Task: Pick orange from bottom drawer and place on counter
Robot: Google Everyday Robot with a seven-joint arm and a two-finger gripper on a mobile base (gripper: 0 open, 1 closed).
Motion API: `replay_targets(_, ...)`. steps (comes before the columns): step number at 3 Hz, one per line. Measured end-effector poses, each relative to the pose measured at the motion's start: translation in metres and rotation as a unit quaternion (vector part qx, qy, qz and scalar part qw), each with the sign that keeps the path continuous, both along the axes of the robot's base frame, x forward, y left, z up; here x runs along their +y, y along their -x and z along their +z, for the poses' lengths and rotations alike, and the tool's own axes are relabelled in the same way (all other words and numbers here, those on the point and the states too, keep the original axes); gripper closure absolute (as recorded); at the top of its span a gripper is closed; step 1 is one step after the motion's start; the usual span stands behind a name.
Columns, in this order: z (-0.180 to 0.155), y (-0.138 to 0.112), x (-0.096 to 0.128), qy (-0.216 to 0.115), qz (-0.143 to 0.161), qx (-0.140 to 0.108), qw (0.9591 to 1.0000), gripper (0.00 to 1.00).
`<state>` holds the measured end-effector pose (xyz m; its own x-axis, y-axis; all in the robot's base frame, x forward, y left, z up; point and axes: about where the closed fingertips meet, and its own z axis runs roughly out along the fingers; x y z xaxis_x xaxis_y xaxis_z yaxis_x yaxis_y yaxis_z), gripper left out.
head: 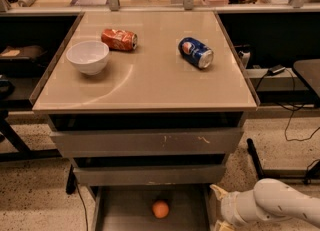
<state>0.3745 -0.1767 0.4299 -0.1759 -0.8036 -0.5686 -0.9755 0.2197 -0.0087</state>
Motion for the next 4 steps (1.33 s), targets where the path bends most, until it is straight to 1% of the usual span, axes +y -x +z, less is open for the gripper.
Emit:
replay_targets(1,-0.015,0.010,0.008,-0.012,0.000,0.016,0.9998,0.00)
replay_targets(2,-0.025,0.009,0.012,-0.016,0.002,0.019,0.9997,0.00)
replay_targets(3,-0.067,-0.011,0.012,-0.017,0.002,0.006,0.9998,0.00)
replay_targets(4,-0.122,-0.028,0.024,-0.044,0.005,0.002,0.9990,0.00)
